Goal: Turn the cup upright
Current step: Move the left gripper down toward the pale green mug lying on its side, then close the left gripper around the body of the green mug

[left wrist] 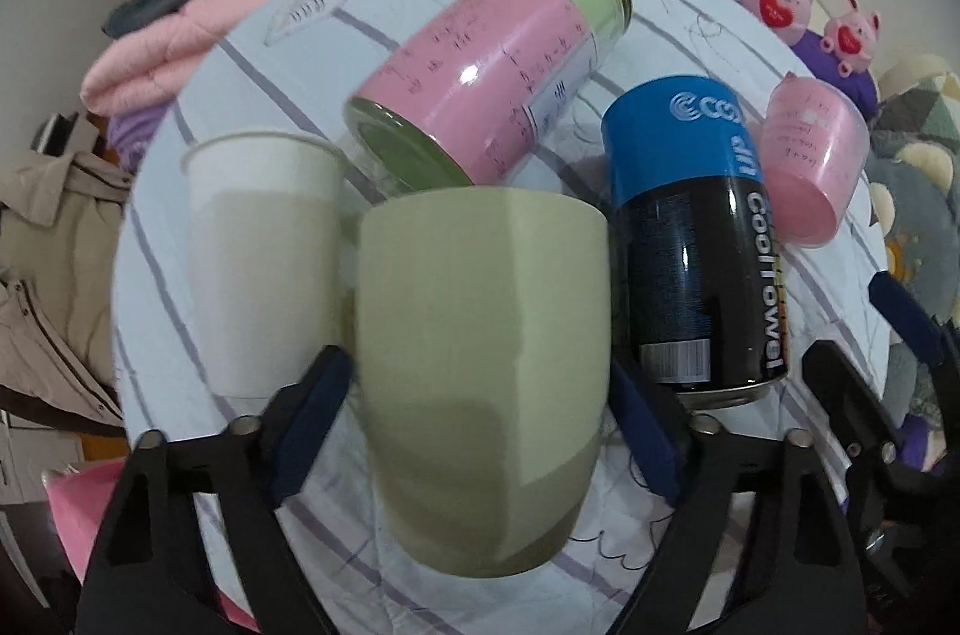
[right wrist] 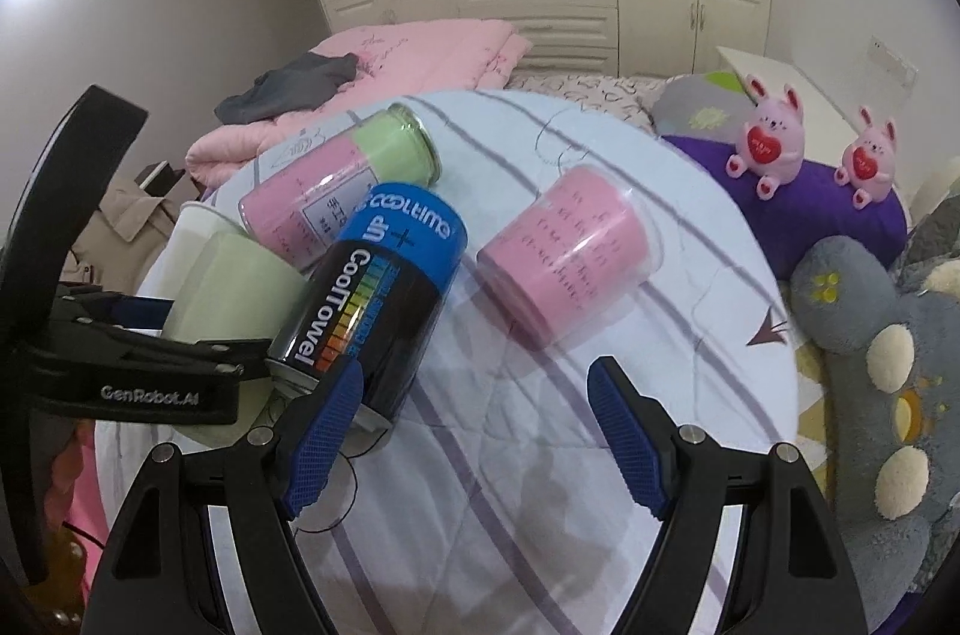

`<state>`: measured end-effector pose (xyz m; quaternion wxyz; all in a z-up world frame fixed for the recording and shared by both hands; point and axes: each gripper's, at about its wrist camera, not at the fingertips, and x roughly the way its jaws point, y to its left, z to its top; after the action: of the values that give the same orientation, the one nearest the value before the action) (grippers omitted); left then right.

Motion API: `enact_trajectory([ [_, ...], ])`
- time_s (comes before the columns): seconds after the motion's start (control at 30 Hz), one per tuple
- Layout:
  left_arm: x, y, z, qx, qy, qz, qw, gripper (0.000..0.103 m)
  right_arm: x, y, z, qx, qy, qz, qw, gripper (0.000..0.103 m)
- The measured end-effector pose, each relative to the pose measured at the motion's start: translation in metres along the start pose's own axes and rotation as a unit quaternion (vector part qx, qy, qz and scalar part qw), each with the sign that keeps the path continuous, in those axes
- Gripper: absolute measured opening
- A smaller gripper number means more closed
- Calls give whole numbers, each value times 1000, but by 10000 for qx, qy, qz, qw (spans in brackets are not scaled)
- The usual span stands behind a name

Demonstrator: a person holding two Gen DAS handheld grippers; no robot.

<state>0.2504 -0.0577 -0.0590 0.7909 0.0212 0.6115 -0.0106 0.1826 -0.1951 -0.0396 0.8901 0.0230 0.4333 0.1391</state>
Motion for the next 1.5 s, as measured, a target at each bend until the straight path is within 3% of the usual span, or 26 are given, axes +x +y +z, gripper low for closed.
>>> enact_trajectory([
  [0.3, -1, 6, 2, -101, 52, -109, 9999, 79, -1, -5, 1, 230, 68, 68, 9997, 79],
  [0.9, -3, 6, -9, -33, 113, 41, 9999, 80, -25, 6, -8, 184, -92, -41, 9998, 79],
  [0.97, 5, 5, -11, -18, 423, -41, 9991, 88, -25, 4, -9, 236, -77, -33, 9997, 79],
  [1.03, 17, 5, -15, -31, 696, -133, 9975, 89, -25, 2, -10, 307, -27, -24, 9995, 79],
  [1.07, 20, 5, -17, -39, 730, -96, 9973, 89, -25, 1, -10, 339, -18, 2, 9994, 79],
  [1.13, 24, 6, -21, -81, 700, 25, 9975, 72, -27, 0, -12, 357, -36, 6, 9994, 79],
  [1.5, 4, 11, -22, -166, 489, -30, 9987, 71, -38, -1, -18, 397, -92, -73, 9991, 79],
])
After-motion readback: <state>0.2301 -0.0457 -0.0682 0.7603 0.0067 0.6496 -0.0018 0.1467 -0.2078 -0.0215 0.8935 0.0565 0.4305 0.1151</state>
